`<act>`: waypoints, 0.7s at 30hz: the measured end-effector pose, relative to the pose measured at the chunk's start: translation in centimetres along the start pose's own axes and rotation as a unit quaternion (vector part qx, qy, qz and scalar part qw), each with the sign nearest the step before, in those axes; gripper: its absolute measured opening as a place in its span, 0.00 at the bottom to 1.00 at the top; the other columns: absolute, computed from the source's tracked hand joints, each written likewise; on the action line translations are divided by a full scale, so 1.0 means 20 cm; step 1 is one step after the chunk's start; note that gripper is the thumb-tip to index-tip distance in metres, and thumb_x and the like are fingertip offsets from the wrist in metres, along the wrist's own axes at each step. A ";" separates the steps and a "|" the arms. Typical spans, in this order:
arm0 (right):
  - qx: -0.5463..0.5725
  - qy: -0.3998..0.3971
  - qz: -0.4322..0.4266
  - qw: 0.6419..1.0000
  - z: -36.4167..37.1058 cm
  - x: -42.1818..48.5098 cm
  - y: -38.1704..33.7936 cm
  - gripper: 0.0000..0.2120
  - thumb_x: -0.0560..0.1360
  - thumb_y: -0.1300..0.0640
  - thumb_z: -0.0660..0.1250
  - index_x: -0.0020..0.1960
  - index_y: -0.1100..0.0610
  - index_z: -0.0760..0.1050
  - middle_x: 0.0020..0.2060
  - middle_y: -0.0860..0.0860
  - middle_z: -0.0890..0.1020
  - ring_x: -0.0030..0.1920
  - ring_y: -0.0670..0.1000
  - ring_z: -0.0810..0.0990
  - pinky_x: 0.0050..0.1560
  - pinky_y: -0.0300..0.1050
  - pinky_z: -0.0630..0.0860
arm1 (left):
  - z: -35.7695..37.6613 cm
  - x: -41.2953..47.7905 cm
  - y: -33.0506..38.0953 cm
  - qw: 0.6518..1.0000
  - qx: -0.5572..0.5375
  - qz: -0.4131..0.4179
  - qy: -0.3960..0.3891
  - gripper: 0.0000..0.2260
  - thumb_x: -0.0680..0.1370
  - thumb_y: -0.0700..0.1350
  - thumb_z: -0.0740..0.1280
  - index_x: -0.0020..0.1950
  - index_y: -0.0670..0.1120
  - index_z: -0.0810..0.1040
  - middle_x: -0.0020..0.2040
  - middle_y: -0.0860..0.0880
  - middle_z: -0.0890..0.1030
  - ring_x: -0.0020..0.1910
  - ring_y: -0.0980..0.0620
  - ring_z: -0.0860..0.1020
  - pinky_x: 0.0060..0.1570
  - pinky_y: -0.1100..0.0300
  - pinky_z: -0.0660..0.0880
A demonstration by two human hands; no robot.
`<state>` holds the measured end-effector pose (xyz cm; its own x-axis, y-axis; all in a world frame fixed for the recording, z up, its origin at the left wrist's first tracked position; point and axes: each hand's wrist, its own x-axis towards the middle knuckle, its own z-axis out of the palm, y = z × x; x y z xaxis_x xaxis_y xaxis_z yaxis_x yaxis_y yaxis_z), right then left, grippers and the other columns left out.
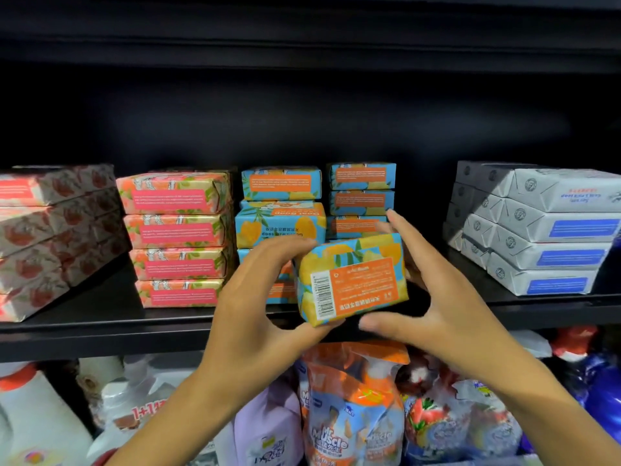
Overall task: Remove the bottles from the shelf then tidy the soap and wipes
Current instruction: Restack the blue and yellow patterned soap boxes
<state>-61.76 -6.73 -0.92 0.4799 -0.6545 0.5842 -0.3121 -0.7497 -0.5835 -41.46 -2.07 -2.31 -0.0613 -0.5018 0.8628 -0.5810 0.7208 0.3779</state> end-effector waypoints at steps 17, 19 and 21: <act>-0.050 0.243 -0.197 0.949 0.04 0.03 -0.05 0.21 0.64 0.67 0.74 0.51 0.57 0.68 0.50 0.52 0.74 0.54 0.46 0.75 0.53 0.35 0.72 | -0.08 0.08 0.06 0.975 -0.164 -0.150 -0.031 0.23 0.60 0.53 0.76 0.55 0.56 0.79 0.53 0.55 0.83 0.53 0.54 0.81 0.52 0.62 0.77; -0.065 0.246 -0.224 0.941 0.04 0.04 -0.05 0.21 0.64 0.70 0.73 0.50 0.57 0.67 0.50 0.51 0.73 0.55 0.45 0.74 0.54 0.35 0.71 | -0.08 0.09 0.07 0.967 -0.187 -0.168 -0.035 0.24 0.58 0.51 0.77 0.53 0.54 0.79 0.52 0.53 0.84 0.52 0.53 0.82 0.52 0.61 0.77; -0.072 0.242 -0.244 0.936 0.05 0.05 -0.05 0.21 0.64 0.72 0.71 0.50 0.58 0.67 0.50 0.51 0.72 0.56 0.46 0.74 0.55 0.37 0.72 | -0.09 0.09 0.06 0.961 -0.199 -0.189 -0.031 0.28 0.56 0.50 0.78 0.55 0.50 0.79 0.52 0.51 0.84 0.52 0.52 0.82 0.54 0.56 0.78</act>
<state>-60.13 -6.58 -0.21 0.1773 -0.1717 0.9691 -0.2755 -0.9540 -0.1186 -40.85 -1.30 0.33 0.0385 -0.7820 0.6221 -0.2156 0.6014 0.7693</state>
